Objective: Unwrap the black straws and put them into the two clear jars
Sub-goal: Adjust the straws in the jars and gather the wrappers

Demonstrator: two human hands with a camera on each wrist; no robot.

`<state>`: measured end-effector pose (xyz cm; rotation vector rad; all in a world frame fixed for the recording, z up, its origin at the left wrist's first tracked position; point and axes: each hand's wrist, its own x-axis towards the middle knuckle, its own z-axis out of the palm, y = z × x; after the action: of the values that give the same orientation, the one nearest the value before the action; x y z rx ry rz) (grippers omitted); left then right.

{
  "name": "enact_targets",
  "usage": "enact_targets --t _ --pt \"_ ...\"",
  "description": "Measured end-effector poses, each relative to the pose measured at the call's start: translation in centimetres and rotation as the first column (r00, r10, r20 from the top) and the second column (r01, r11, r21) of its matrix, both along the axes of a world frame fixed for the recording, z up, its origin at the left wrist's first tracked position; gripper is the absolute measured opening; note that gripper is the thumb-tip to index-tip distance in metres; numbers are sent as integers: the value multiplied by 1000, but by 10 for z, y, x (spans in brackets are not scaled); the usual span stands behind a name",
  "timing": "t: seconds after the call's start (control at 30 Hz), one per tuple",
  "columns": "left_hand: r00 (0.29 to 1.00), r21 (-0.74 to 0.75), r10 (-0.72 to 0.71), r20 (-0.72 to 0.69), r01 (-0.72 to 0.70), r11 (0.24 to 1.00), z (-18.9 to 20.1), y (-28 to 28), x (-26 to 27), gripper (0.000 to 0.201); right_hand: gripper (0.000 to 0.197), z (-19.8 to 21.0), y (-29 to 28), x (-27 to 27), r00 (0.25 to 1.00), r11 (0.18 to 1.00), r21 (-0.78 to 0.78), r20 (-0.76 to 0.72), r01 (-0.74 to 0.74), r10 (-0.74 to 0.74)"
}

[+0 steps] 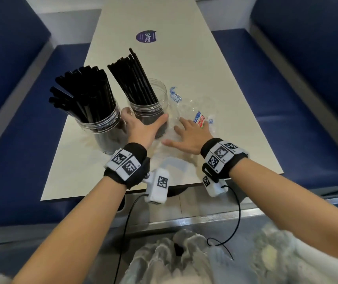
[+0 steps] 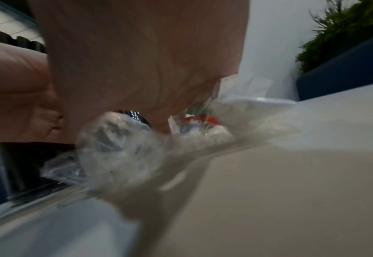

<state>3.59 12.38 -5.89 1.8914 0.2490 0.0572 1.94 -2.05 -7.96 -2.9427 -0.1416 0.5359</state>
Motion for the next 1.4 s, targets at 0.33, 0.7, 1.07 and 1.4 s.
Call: enact_targets --t 0.33,0.7,1.07,1.4 --pt "995 177 -11 96 -6 984 -1 -7 21 112 91 0 -15 22 977 927 334 60 174 -204" --pt "981 112 -121 154 105 988 -18 20 -14 109 67 -22 -3 49 994 994 -34 36 106 -105" --pt "975 166 -174 137 151 975 -9 33 -23 104 87 0 -18 38 983 975 220 181 -23 -17" --pt "982 190 -163 100 142 971 -2 40 -32 101 109 26 -24 33 956 982 171 292 -84 31"
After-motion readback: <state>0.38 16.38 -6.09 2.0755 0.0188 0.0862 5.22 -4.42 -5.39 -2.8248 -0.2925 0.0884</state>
